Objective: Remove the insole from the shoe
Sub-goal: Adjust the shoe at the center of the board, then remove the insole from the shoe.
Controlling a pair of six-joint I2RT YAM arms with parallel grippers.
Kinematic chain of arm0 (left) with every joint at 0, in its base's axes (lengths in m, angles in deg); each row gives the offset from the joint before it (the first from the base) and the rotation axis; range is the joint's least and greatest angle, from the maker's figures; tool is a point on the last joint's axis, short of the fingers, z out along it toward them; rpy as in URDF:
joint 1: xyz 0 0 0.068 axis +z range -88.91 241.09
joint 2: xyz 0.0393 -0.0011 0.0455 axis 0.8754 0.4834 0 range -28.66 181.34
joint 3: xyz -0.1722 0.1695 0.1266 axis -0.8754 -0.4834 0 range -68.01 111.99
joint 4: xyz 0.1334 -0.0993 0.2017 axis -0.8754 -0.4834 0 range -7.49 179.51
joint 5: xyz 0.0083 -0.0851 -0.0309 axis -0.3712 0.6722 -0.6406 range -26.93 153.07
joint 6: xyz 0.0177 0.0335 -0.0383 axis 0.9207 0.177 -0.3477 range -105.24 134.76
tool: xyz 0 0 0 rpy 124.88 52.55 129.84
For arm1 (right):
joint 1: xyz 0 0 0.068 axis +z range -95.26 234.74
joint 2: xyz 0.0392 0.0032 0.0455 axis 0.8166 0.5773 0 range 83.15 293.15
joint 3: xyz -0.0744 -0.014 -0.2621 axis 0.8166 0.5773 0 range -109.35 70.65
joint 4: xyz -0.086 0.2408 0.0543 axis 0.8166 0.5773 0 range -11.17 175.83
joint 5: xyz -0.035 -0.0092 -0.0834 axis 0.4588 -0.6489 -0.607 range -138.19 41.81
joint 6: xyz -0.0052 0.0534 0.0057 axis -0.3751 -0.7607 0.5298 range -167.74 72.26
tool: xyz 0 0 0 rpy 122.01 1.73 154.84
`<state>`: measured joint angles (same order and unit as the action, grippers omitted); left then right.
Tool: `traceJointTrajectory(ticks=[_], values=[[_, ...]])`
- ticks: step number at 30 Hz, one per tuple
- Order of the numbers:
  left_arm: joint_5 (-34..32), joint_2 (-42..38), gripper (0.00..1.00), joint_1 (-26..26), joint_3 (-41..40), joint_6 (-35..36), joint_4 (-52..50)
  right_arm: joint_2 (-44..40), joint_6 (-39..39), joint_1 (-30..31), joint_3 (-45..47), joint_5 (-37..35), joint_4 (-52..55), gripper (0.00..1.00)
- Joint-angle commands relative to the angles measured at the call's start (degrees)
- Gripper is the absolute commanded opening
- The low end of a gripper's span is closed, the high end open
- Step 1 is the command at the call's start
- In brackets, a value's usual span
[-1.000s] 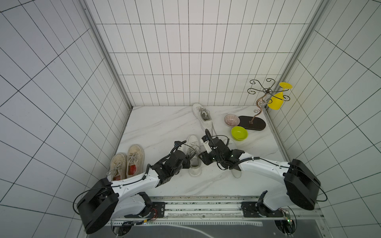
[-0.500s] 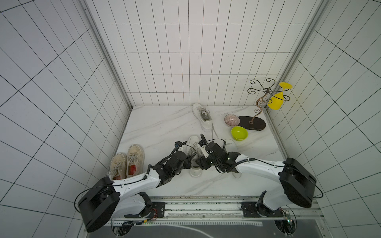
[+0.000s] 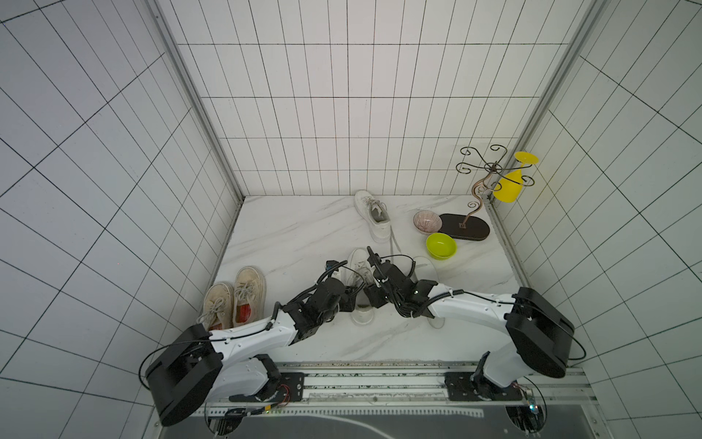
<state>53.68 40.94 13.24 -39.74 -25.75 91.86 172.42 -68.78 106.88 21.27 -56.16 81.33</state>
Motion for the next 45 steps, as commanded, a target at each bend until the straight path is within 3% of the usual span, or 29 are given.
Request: traceJointTrajectory(ticks=[1,7,12,17,26,32,39,45], values=[[0.42,2.52,0.5,-0.05,2.63,3.28,-0.6,-0.41,-2.66,-1.95,-5.26,0.41,-0.09,0.58],[1.11,5.09,0.69,-0.03,4.48,6.59,0.2,-3.87,-1.47,-1.93,-2.58,0.86,-3.67,0.58],[0.54,7.75,0.76,1.18,6.51,8.26,-0.53,-4.15,-1.2,-2.13,-2.74,0.12,-4.33,0.59],[6.03,10.42,0.64,6.36,6.62,6.15,2.53,-3.76,-1.13,-2.56,-3.05,-0.3,-4.38,0.59],[6.57,10.87,0.43,6.62,8.82,5.71,3.25,-7.47,1.14,-2.36,-1.8,4.85,-1.99,0.54],[7.16,10.94,0.36,6.57,9.48,5.27,3.6,-9.67,0.64,0.36,-1.77,9.55,0.5,0.43],[7.32,12.38,0.33,6.56,10.02,4.77,5.15,-5.38,-2.93,0.84,-2.38,10.8,-1.81,0.37],[7.35,12.5,0.33,6.59,10.31,4.74,5.08,-1.39,-5.24,0.12,-4.19,4.67,-0.53,0.35]])
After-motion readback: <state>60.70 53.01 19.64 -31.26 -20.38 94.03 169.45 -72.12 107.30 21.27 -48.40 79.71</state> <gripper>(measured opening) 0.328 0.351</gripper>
